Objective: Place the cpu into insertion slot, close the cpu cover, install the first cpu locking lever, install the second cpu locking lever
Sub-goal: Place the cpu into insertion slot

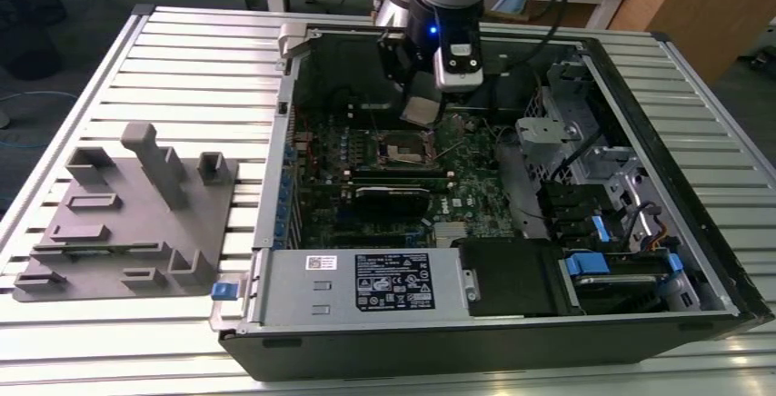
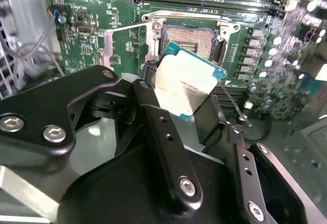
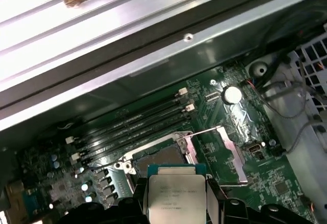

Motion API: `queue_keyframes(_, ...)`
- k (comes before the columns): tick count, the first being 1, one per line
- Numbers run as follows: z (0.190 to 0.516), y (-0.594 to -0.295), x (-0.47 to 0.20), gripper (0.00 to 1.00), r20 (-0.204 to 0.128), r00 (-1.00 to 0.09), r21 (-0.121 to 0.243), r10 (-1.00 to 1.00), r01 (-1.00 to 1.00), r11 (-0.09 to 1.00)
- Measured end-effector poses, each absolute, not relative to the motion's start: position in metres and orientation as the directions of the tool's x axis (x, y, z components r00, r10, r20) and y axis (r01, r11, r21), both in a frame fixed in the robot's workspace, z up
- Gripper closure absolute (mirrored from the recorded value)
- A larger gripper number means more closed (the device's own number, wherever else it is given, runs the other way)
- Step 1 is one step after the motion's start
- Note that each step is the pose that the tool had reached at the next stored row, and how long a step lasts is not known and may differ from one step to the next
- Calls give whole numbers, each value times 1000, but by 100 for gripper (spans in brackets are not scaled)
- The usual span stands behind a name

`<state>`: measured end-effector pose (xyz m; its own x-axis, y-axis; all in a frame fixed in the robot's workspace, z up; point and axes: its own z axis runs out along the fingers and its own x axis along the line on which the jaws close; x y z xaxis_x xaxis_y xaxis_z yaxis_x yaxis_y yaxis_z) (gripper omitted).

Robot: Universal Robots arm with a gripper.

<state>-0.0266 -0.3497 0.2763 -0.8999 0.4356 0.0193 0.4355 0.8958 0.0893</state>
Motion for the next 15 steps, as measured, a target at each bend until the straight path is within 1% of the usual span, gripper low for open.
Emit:
queue_keyframes(5, 276, -350, -27, 46, 19, -871, 89, 492, 491, 866)
queue_keyframes(15, 276, -350, -27, 46, 19, -870, 89, 493, 493, 865)
